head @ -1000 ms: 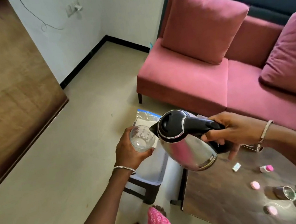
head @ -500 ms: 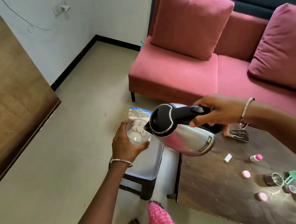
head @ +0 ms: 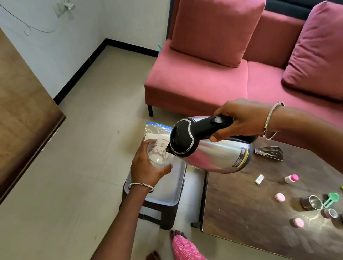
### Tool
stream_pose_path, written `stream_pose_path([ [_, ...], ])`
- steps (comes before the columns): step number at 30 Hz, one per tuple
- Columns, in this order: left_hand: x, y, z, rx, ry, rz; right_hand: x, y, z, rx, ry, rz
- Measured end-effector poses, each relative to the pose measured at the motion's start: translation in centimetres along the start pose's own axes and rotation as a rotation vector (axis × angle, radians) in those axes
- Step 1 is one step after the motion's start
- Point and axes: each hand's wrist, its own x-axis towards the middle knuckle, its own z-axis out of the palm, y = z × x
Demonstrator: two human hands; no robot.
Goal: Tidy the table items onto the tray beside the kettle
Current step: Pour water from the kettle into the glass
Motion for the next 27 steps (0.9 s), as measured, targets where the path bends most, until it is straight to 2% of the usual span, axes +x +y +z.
stream_pose_path([
  [9, -0.5, -0.3, 0.1, 0.012, -0.009, -0.018, 0.3, -1.1, -0.1, -0.122, 0.009, -0.03],
  [27, -1.1, -1.1, -0.3, 0.033, -0.004, -0.048, 0.0, -1.8, -0.2, -0.153, -0.016, -0.026],
])
